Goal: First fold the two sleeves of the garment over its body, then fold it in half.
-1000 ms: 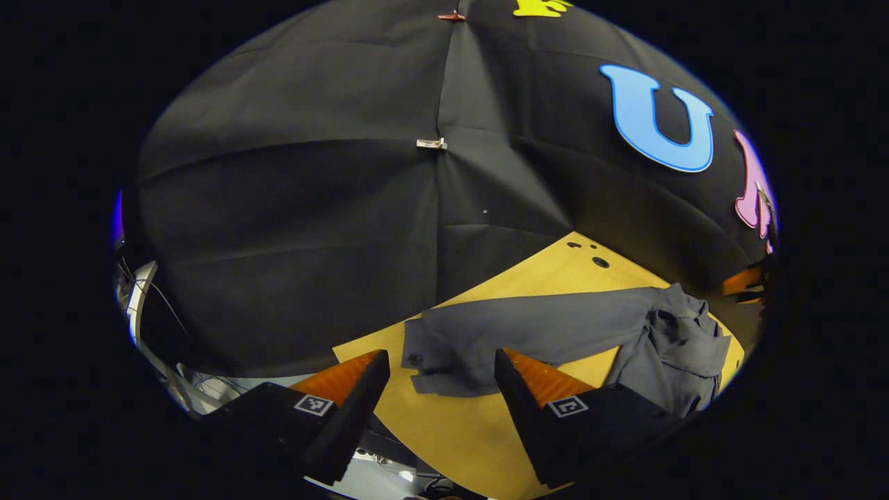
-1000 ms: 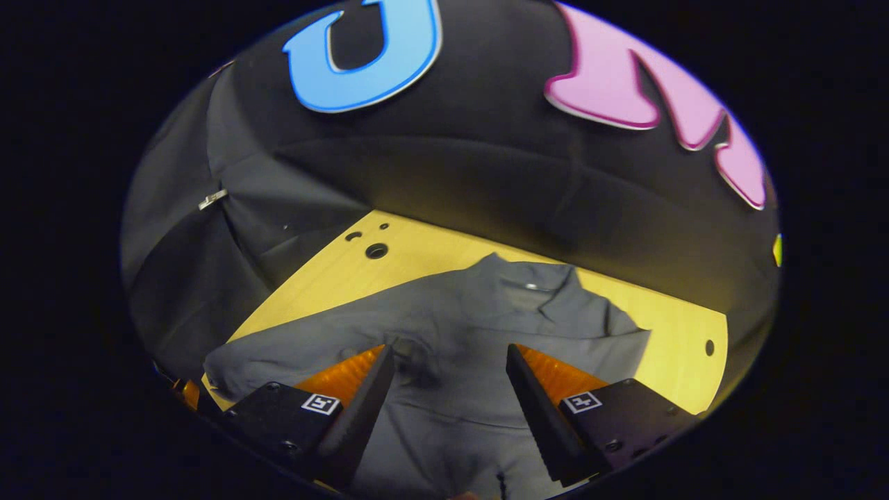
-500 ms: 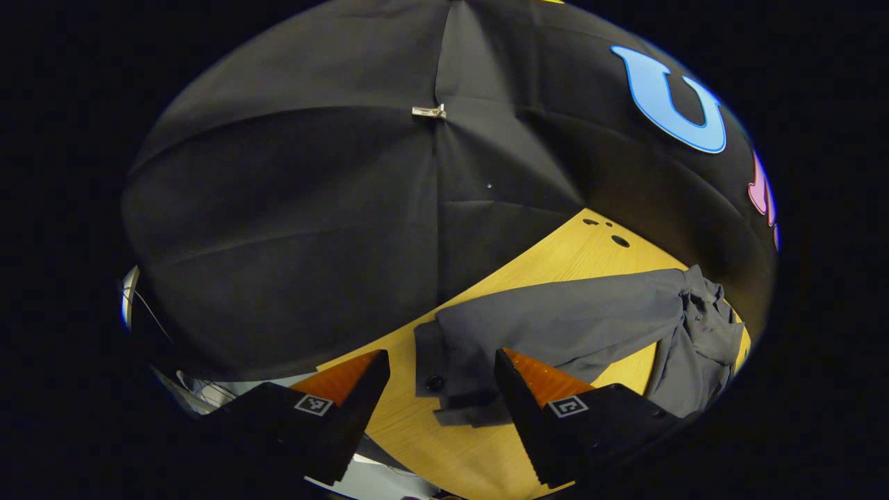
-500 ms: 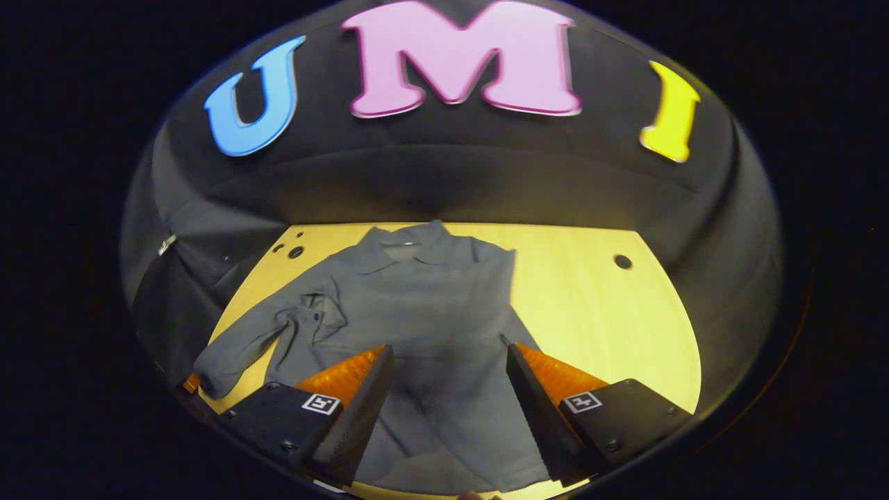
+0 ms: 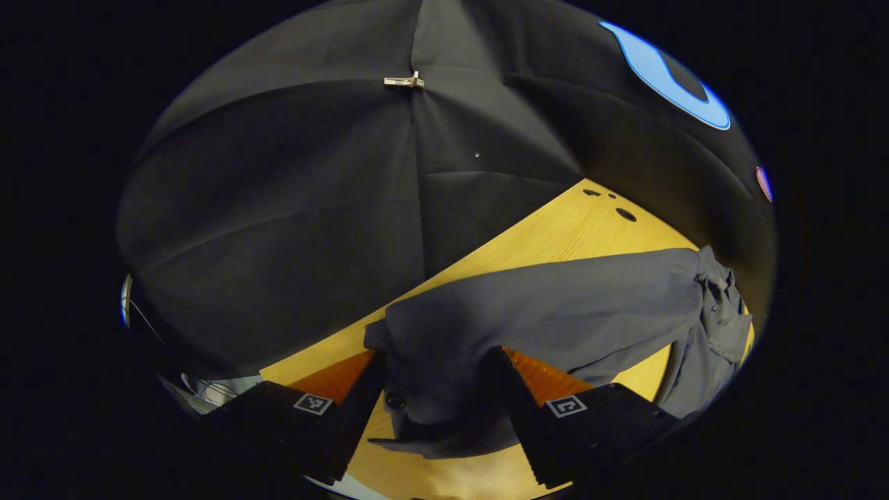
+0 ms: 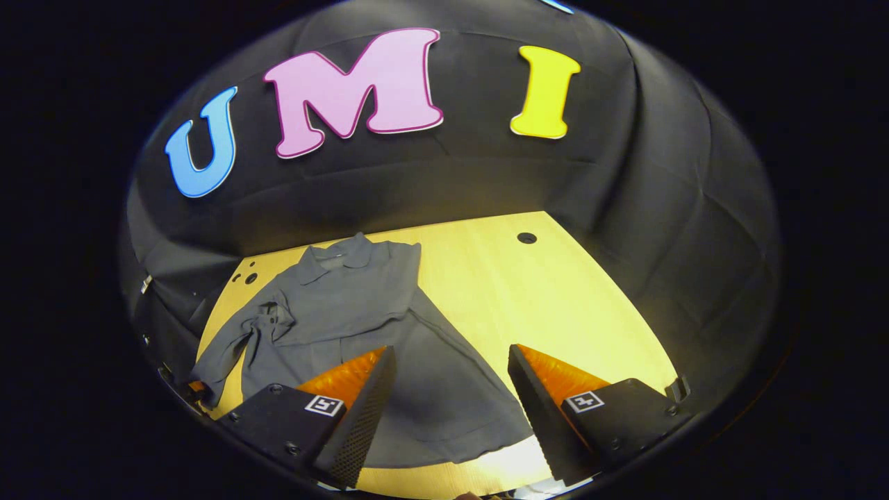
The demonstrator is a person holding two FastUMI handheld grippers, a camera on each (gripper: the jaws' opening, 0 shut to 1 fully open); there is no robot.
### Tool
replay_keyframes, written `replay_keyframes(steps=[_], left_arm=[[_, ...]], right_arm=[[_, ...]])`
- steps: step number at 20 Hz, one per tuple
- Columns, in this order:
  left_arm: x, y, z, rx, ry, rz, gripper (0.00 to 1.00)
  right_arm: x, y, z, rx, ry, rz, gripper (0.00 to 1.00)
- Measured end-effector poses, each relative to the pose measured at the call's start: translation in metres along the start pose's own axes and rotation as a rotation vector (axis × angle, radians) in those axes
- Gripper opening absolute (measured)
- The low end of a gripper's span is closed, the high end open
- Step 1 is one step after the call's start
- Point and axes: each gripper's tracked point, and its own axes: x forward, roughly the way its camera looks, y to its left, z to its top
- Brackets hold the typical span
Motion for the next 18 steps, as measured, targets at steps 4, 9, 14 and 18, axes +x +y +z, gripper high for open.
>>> replay_keyframes(steps=[4,9,14,18], left_arm=[[0.005,-0.008,-0.004,0.043,-0.003,0.009,0.76],[0.004,-0.02,0.0,0.019,-0.02,-0.012,0.27],[-0.003,-0.041,0.008,0.082,0.015,0.003,0.06],[-0.026,-0.075,0.039,0.104,-0.043,-0.08,0.06]], right_arm=[[-0.004,-0.015,-0.011,-0.008,0.011,0.01,0.99],[-0.001,-0.025,-0.018,-0.05,0.023,0.039,0.99],[-0.004,-0.036,-0.035,-0.021,0.037,0.021,0.99],[-0.008,-0.036,-0.057,-0.001,0.067,0.026,0.99]])
